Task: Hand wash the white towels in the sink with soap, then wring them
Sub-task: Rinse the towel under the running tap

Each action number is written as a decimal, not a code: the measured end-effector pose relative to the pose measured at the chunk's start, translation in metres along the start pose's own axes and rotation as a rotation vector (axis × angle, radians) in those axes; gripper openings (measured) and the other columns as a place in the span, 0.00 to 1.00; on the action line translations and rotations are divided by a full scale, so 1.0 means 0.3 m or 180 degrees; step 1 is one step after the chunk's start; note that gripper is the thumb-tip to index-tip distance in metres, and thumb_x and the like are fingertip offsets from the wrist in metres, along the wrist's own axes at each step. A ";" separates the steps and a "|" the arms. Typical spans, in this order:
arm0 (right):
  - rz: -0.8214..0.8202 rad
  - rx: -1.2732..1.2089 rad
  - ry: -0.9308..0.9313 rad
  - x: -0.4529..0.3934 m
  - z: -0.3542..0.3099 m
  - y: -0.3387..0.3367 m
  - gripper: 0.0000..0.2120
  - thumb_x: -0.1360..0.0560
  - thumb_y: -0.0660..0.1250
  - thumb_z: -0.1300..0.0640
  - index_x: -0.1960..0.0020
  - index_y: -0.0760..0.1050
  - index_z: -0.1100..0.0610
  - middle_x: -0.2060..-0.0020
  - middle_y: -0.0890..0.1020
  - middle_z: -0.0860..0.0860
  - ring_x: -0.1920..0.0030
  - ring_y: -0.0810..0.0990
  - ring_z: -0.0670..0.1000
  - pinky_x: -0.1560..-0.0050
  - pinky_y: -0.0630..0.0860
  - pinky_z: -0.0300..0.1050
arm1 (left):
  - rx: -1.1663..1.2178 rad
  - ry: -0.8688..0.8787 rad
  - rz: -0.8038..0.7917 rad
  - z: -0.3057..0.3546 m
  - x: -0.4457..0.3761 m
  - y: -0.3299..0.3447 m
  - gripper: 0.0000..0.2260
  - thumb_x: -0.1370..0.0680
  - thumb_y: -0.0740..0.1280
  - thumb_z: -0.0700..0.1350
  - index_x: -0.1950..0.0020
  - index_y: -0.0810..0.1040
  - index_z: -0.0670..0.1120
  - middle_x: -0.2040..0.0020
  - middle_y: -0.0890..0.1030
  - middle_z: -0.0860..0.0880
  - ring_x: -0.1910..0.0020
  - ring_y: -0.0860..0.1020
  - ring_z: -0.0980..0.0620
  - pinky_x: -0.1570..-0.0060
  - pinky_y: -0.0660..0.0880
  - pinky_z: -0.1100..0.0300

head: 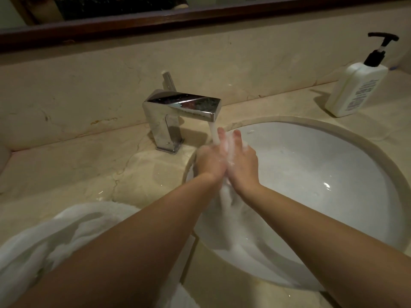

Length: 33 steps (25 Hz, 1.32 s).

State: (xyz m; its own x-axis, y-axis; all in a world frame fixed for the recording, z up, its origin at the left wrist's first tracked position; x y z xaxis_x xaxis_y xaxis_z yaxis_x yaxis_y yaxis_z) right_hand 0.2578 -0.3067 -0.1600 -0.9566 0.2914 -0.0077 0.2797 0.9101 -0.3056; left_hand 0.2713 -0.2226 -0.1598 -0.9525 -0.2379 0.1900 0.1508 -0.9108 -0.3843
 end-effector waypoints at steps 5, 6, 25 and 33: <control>0.0052 0.0311 -0.0099 -0.027 0.014 0.003 0.17 0.17 0.60 0.42 0.62 0.69 0.47 0.68 0.76 0.49 0.62 0.77 0.55 0.63 0.72 0.41 | 0.0358 -0.0148 -0.0187 0.006 0.008 -0.005 0.23 0.16 0.58 0.60 0.51 0.82 0.44 0.63 0.79 0.49 0.63 0.78 0.50 0.66 0.71 0.61; 0.0023 0.0178 -0.0105 -0.027 0.004 -0.005 0.17 0.18 0.60 0.43 0.64 0.70 0.46 0.67 0.78 0.49 0.60 0.78 0.56 0.60 0.74 0.47 | 0.0282 -0.0132 -0.0093 0.008 0.000 -0.002 0.24 0.18 0.57 0.64 0.51 0.81 0.46 0.62 0.80 0.48 0.60 0.80 0.48 0.62 0.73 0.60; -0.0338 0.0451 0.0706 -0.039 0.241 -0.257 0.19 0.16 0.50 0.54 0.35 0.76 0.57 0.36 0.78 0.55 0.38 0.75 0.55 0.34 0.69 0.50 | -0.1162 0.0626 -0.1245 -0.075 0.090 0.207 0.31 0.16 0.52 0.64 0.19 0.61 0.47 0.21 0.62 0.45 0.23 0.64 0.43 0.24 0.61 0.48; -0.0548 0.0552 0.0169 -0.084 0.303 -0.188 0.20 0.15 0.50 0.54 0.29 0.74 0.49 0.30 0.76 0.49 0.30 0.72 0.49 0.26 0.65 0.47 | -0.1179 0.0334 -0.0496 -0.188 0.051 0.282 0.33 0.20 0.47 0.68 0.20 0.63 0.52 0.23 0.66 0.48 0.25 0.66 0.45 0.23 0.61 0.48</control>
State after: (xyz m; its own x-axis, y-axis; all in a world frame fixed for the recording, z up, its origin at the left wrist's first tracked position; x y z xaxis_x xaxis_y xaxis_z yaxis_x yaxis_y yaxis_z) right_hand 0.2585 -0.3922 -0.2292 -0.9819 0.1558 0.1073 0.0905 0.8848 -0.4570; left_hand 0.2547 -0.2843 -0.2404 -0.9811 -0.0536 0.1859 -0.0845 -0.7456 -0.6610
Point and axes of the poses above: each hand's wrist, its own x-axis away from the middle knuckle, its own y-axis out of the palm, z = x × y, the point moved 3 cm from there along -x, towards the middle knuckle
